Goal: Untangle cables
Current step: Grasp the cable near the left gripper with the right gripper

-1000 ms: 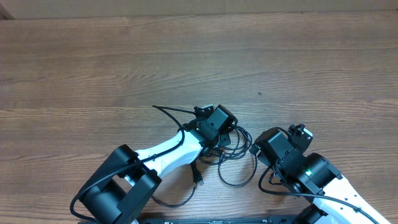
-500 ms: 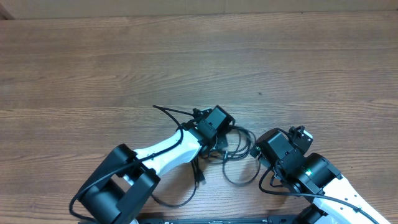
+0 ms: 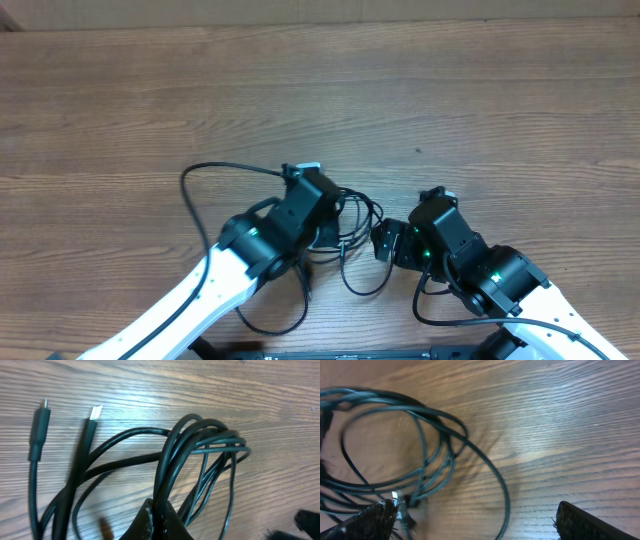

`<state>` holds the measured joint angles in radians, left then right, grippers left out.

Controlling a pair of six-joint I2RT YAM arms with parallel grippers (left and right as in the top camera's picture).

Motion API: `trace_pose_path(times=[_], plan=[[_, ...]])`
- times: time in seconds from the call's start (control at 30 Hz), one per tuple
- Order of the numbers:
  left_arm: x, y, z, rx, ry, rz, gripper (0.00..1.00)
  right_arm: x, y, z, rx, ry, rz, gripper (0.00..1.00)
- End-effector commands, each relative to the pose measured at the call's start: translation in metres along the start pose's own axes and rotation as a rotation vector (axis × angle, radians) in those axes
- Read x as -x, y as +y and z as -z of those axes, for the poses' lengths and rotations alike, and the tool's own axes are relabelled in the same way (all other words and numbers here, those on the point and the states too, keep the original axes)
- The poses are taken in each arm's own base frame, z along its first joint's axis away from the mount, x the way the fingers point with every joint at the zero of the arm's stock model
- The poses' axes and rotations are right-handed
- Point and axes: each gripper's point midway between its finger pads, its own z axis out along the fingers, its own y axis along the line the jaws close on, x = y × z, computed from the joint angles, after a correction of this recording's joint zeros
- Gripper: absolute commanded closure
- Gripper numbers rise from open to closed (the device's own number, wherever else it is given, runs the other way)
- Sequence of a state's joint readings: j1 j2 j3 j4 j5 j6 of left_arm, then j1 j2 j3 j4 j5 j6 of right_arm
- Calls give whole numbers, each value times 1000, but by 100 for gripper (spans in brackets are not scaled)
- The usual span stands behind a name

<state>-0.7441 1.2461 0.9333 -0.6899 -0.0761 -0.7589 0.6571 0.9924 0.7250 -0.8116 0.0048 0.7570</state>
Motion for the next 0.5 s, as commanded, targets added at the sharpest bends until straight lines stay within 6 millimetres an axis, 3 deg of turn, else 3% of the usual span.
trace_pose_path(times=[0.0,0.13,0.2,0.3,0.37,0.47], plan=[[9,9,21,20,-69,-56,96,-13,11,0,73,62,121,0],[4,14,33,19,-64,-79,96,-22,37,4,219,115,209,4],[3,16,37,19,-63,-79,96,-24,52,8,298,130,218,16],[2,13,40,1,-64,-74,96,-27,72,16,389,193,36,37],[2,10,40,-20,-62,-73,96,-27,82,20,428,233,-84,38],[2,5,40,-40,-61,-73,96,-23,86,20,428,247,-230,53]])
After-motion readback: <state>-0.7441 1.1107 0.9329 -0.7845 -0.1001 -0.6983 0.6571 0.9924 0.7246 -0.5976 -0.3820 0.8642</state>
